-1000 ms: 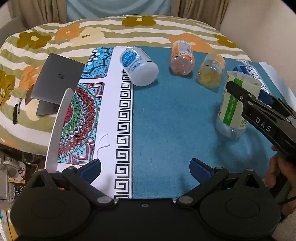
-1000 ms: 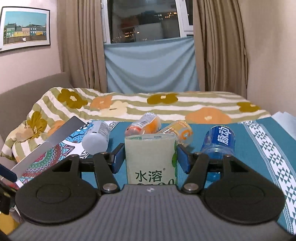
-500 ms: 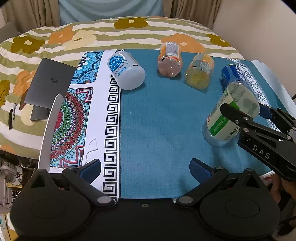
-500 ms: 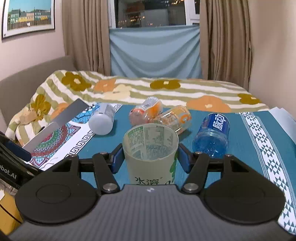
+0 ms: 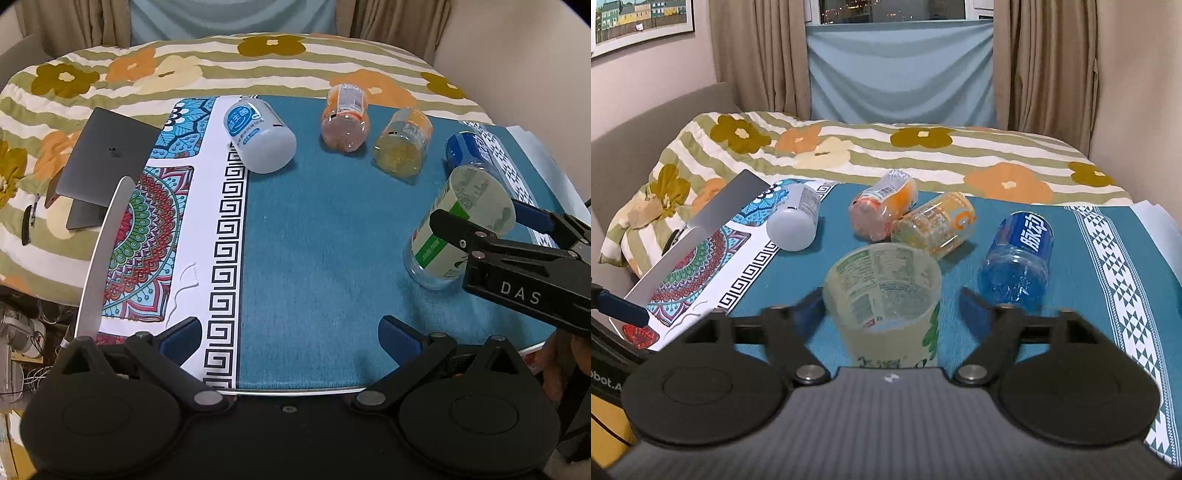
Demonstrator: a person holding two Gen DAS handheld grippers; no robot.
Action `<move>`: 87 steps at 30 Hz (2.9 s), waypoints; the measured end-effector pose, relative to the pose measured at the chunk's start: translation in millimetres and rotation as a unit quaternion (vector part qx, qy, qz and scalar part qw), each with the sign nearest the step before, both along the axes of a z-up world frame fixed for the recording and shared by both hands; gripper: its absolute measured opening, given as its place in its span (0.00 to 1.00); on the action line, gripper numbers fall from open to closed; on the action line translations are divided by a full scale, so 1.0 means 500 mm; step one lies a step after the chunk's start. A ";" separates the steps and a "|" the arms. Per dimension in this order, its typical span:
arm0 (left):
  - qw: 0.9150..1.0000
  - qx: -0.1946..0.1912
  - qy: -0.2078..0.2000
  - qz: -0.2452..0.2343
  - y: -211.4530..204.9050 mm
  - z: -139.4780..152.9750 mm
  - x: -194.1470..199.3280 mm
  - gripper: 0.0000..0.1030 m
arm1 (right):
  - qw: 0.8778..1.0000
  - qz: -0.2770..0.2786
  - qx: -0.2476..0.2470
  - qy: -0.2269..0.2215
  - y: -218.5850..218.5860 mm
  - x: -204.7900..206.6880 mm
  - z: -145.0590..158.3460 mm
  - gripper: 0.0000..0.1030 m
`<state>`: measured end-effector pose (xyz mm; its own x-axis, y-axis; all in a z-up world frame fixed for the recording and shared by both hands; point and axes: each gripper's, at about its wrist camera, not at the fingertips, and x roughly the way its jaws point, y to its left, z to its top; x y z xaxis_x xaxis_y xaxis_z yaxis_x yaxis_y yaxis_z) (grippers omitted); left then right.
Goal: Flip cup upright
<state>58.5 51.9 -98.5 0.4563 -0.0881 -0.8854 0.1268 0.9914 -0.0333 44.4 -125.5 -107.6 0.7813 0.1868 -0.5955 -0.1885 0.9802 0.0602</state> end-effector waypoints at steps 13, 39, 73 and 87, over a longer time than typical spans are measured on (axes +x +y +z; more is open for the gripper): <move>1.000 0.005 -0.009 0.015 0.002 0.024 -0.030 1.00 | 1.000 0.000 -0.001 0.025 -0.004 -0.004 -0.007 1.00; 0.991 0.000 -0.130 0.003 -0.082 0.198 -0.093 1.00 | 0.991 -0.076 -0.045 0.100 -0.162 -0.116 0.247 1.00; 0.989 0.009 -0.147 -0.005 -0.098 0.202 -0.106 1.00 | 0.986 -0.111 -0.032 0.117 -0.181 -0.135 0.215 1.00; 0.989 0.011 -0.148 -0.006 -0.101 0.202 -0.103 1.00 | 0.986 -0.111 -0.031 0.117 -0.180 -0.133 0.215 1.00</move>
<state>7.1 1.2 2.5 0.6947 -0.0765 -0.7152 0.1385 0.9899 0.0287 -22.0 -215.7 0.1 0.6379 -0.0158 -0.7699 0.0430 0.9990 0.0151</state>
